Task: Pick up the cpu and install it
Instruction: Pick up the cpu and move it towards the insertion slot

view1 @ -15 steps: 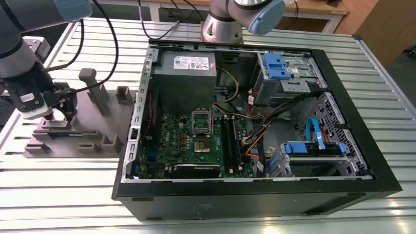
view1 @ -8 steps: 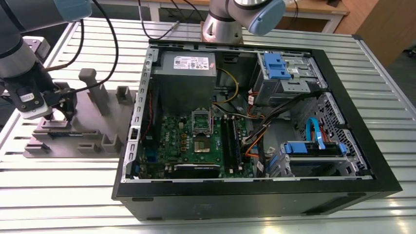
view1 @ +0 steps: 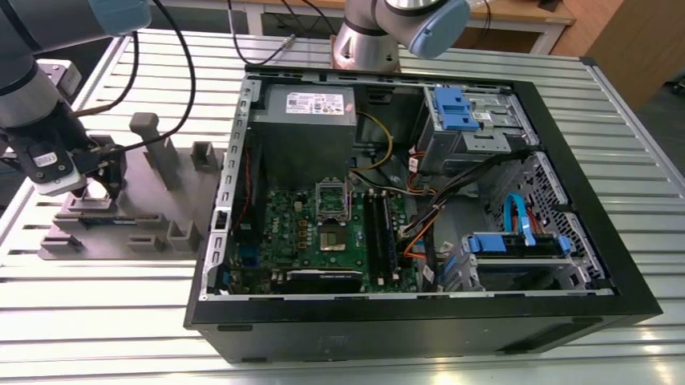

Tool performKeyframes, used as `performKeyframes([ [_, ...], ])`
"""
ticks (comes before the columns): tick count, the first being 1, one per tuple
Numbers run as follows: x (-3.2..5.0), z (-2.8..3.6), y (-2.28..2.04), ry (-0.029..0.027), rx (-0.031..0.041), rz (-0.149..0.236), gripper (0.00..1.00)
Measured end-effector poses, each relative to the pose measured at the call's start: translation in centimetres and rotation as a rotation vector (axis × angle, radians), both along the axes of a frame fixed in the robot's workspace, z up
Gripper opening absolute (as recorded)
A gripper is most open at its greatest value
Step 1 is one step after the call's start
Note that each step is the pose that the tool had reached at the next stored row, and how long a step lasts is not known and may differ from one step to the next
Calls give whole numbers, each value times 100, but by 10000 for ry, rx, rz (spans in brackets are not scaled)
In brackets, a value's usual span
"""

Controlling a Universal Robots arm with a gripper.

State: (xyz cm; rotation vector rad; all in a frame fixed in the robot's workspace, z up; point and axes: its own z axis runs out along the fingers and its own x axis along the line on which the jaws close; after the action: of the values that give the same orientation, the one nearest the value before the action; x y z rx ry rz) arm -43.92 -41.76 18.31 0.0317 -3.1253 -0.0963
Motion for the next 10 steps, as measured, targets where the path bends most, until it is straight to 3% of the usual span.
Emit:
performKeyframes([
  [10,-8,-1,8,-6,12,1,56],
])
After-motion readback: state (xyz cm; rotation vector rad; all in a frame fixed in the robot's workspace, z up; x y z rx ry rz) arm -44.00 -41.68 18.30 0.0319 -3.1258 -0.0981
